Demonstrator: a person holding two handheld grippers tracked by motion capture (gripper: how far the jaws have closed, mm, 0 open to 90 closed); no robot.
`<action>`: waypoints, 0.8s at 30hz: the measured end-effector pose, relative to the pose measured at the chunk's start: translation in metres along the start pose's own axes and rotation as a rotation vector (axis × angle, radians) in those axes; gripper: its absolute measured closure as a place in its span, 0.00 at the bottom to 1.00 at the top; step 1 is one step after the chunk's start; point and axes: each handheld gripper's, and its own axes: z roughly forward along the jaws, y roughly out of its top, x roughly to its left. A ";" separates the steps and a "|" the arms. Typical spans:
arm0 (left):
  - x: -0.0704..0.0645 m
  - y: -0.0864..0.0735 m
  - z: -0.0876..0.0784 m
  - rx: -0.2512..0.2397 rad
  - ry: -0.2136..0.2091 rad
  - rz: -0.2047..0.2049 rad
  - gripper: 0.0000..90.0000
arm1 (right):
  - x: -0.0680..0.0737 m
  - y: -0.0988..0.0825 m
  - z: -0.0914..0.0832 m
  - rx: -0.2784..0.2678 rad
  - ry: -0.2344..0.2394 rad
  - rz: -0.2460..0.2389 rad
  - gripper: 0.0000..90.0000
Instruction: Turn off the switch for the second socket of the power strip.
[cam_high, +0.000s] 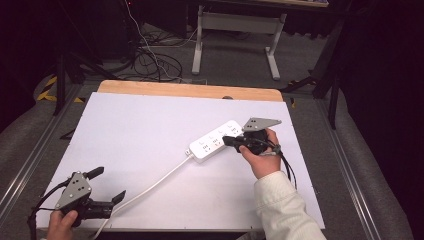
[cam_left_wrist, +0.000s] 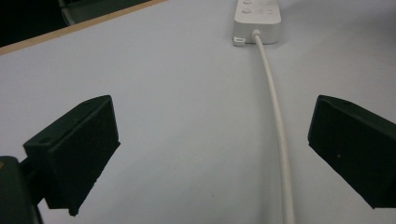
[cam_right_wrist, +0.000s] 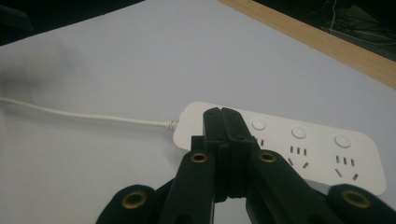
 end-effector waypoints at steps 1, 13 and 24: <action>0.000 0.000 0.000 0.000 -0.001 0.001 0.03 | 0.000 0.000 0.000 0.000 0.000 0.000 1.00; 0.001 0.000 0.000 0.001 -0.003 -0.003 0.03 | -0.016 0.007 0.038 0.019 -0.045 0.013 1.00; 0.001 0.000 0.000 0.003 -0.003 0.006 0.03 | -0.027 0.001 0.061 0.039 -0.074 0.027 1.00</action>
